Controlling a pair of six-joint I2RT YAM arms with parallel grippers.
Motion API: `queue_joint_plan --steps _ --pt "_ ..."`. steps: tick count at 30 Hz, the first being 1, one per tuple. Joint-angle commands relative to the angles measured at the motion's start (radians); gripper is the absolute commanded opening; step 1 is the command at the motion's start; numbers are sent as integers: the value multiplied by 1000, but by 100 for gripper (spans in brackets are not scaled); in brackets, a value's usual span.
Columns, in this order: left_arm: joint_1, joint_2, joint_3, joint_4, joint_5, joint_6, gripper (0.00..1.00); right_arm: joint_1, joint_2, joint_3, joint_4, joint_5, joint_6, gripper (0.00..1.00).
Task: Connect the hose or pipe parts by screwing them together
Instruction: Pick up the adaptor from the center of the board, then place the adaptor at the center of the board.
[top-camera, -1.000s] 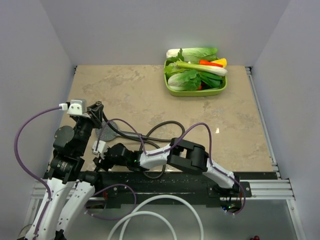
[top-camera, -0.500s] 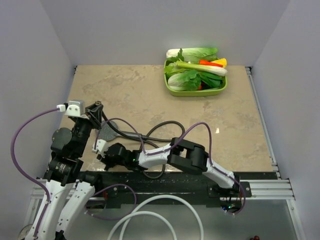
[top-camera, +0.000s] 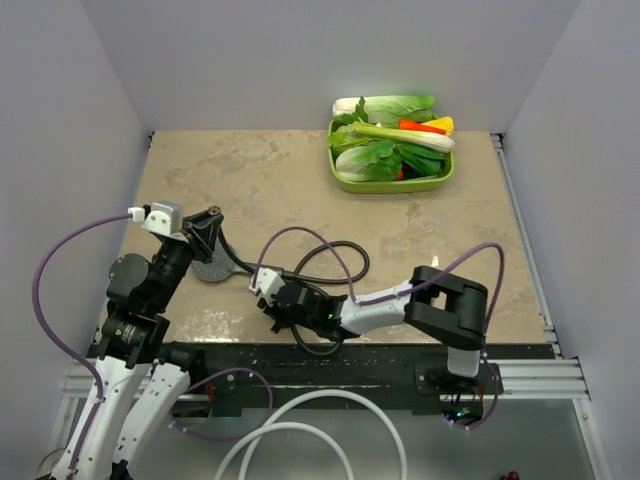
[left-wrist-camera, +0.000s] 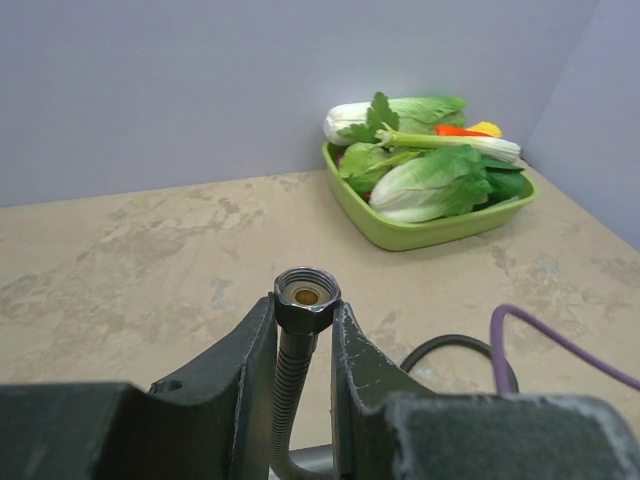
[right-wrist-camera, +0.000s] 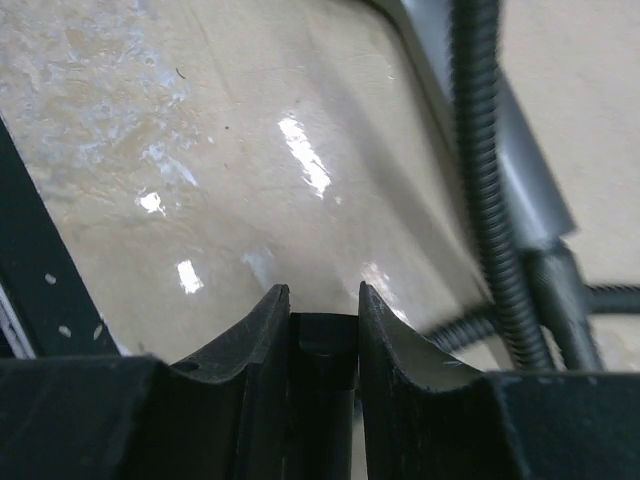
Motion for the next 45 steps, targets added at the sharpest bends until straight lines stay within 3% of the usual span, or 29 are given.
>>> queue_joint_plan --steps 1,6,10,14,16,17,22,32,33,36,39,42,45 --pt "7 17 -59 82 179 -36 0 -7 -249 -55 -8 76 -23 0" --pt "7 57 -83 79 286 -13 0 -36 -478 -139 -95 109 -18 0" --pt "7 77 -97 88 563 24 0 -75 -615 -168 -233 234 14 0" --pt "6 89 -88 71 696 46 0 -188 -678 -198 -434 386 153 0" --pt "6 91 -77 62 732 52 0 -243 -673 -207 -541 449 259 0" --pt "6 92 -70 53 749 59 0 -322 -666 -195 -592 437 299 0" --pt "6 106 -36 -11 858 98 0 -466 -554 -112 -699 416 431 0" --pt "-5 123 47 -214 995 341 0 -644 -261 -14 -721 305 509 0" --pt "-5 132 53 -231 1002 360 0 -651 -245 -9 -723 298 511 2" --pt "-5 166 76 -281 1013 412 0 -674 -205 5 -727 264 516 33" --pt "-7 210 101 -335 1016 467 0 -690 -182 19 -747 244 513 58" --pt "-8 247 127 -372 1000 512 0 -693 -190 28 -775 238 505 71" --pt "-25 322 174 -471 970 607 0 -693 -220 13 -784 225 503 69"
